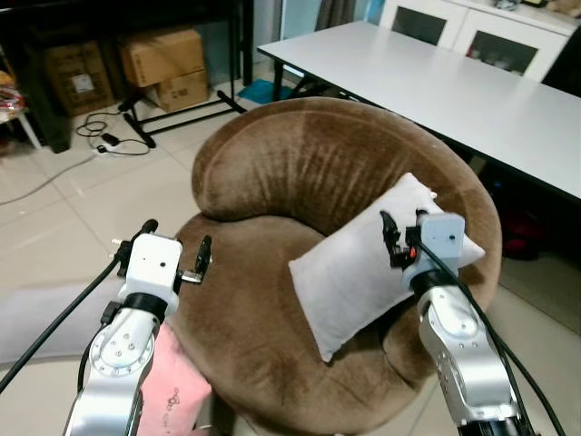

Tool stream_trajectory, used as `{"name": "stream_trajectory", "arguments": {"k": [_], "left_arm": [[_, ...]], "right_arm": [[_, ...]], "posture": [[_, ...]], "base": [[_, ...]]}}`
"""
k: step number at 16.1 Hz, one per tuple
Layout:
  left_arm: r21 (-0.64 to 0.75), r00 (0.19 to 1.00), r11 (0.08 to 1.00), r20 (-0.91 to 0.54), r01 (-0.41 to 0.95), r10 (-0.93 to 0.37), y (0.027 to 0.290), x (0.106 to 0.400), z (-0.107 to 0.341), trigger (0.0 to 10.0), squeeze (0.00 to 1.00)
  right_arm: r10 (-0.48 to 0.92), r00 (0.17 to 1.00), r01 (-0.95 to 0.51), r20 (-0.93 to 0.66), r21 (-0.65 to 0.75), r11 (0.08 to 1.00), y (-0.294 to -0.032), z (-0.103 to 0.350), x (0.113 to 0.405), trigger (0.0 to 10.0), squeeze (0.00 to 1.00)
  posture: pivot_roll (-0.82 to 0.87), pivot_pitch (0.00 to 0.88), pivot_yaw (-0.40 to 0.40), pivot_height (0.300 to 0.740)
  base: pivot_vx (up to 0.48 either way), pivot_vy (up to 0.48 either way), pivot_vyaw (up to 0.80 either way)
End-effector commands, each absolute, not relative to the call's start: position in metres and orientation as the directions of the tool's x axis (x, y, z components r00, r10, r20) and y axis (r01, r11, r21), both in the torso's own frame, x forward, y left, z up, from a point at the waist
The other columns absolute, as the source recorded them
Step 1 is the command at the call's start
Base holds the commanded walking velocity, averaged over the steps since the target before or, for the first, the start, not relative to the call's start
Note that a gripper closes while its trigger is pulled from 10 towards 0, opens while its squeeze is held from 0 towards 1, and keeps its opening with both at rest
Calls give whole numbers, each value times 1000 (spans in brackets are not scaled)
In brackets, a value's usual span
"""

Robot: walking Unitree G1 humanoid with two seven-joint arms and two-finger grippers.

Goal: Move the pillow to the sofa from floor

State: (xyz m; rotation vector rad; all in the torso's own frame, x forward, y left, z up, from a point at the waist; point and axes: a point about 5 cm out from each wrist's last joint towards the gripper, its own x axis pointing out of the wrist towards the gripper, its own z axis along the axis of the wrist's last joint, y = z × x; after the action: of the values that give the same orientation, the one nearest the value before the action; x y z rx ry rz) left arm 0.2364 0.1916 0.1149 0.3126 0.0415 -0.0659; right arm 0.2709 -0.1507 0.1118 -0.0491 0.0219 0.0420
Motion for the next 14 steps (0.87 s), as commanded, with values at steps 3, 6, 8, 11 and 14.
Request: {"name": "stream_trajectory", "arguments": {"k": [3,6,8,11,14], "left_arm": [[320,998,945,-24,68,-64,189,234,122,10000,0],[322,998,944,-24,69,-64,188,234,122,10000,0],[324,998,944,-23,69,-65,187,234,123,10000,0],[322,998,944,-21,70,-66,186,235,123,10000,0],[320,998,945,-20,69,-66,186,235,123,10000,0]], "right_arm": [[89,995,-91,-48,-41,995,-149,113,268,10000,0],[72,995,-76,-63,-57,995,-151,113,268,10000,0],[70,995,-74,-73,-61,995,-152,114,269,10000,0],[60,995,-65,-83,-62,996,-153,114,269,10000,0],[44,994,-51,-96,-64,997,-154,114,269,10000,0]], "posture": [[-49,0,-85,740],[-45,0,-90,740],[-45,0,-91,740],[-48,0,-91,740],[-50,0,-90,740]], "base": [[-241,0,0],[-244,0,0],[-244,0,0],[-241,0,0],[0,0,0]]}}
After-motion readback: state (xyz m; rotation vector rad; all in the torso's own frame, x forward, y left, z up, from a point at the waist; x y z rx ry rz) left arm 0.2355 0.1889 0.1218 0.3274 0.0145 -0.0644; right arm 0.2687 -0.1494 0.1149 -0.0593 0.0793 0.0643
